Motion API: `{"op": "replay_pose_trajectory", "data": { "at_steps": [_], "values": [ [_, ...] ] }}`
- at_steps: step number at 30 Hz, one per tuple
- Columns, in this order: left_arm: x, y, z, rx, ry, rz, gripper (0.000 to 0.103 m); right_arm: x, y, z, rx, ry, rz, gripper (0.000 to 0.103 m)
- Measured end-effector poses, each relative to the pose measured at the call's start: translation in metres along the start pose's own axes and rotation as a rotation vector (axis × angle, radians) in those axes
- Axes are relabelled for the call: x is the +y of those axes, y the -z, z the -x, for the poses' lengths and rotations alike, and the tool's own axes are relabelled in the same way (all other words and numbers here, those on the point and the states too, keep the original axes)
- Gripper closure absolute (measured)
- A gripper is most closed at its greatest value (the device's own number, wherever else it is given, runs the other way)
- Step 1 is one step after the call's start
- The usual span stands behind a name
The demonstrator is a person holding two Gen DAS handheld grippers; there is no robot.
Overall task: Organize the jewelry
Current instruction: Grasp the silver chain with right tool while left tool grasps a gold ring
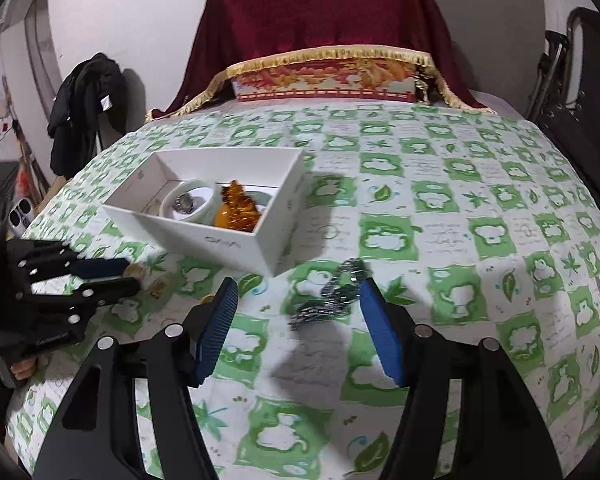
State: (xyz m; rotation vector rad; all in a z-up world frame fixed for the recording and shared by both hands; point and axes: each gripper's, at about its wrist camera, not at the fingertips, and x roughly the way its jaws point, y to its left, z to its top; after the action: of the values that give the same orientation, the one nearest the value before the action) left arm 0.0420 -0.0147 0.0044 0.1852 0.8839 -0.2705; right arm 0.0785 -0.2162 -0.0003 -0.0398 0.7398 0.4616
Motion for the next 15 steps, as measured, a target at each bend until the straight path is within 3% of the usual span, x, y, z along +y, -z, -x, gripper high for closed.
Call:
{"op": "replay_pose_trajectory", "data": {
  "at_steps": [5,9,12,15],
  "values": [
    [0.016,0.002,0.001,0.009,0.003,0.064,0.08,-0.015,-0.001,-0.003,0.019,0.032,-0.043,0.041],
    [0.003,0.001,0.003,-0.011,-0.014,0.009,0.059,-0.019,-0.001,-0.005,0.022,0.025,-0.061,0.041],
    [-0.004,-0.003,-0.004,-0.006,-0.044,-0.02,0.058,-0.014,-0.003,-0.011,0.039,0.021,-0.044,0.041],
    [0.003,-0.007,-0.008,0.003,-0.013,0.014,0.059,-0.011,-0.007,-0.021,0.062,0.019,-0.032,0.041]
  ]
}}
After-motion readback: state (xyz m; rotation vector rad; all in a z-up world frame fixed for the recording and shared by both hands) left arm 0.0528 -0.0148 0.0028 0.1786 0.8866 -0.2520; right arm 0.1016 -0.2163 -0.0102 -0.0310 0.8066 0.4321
